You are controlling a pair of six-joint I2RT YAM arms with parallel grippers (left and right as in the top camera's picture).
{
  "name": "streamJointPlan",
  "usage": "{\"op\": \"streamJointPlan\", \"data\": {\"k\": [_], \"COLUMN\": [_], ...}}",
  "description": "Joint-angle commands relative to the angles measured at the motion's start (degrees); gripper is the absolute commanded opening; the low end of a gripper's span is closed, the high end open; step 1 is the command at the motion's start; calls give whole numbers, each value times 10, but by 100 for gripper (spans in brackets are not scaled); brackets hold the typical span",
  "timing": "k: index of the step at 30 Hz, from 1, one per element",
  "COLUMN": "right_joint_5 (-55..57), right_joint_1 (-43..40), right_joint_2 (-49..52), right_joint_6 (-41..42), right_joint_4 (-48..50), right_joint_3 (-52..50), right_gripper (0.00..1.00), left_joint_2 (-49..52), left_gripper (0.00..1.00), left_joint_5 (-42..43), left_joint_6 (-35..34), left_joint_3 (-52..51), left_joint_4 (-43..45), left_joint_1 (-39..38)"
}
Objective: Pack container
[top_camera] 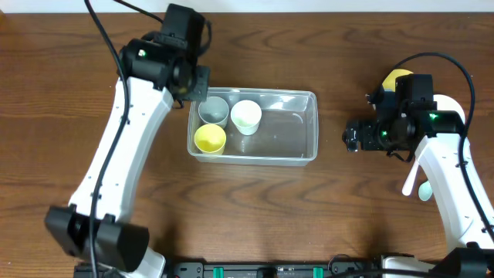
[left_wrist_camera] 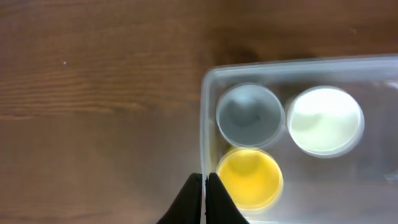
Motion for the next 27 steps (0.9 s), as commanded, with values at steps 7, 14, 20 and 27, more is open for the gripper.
{"op": "streamJointPlan", "data": {"k": [7,14,20,27], "right_joint_5": [-7,-7,-7,-7], "right_joint_1": [-3,-3,-3,-3], "right_joint_2": [3,3,3,3], "right_joint_6": [6,6,6,6], "right_joint_4": [-7,-4,-5,-5], "right_joint_3": [10,10,10,10], "right_gripper": [99,99,99,99], "left_joint_2": [57,127,181,203], "left_gripper": [6,6,6,6], "left_joint_5": [55,126,132,134], "left_joint_6": [99,118,85,85], "left_joint_3": [-9,-9,-9,-9], "left_joint_4": [190,235,230,194], "left_joint_1": [59,53,51,51]}}
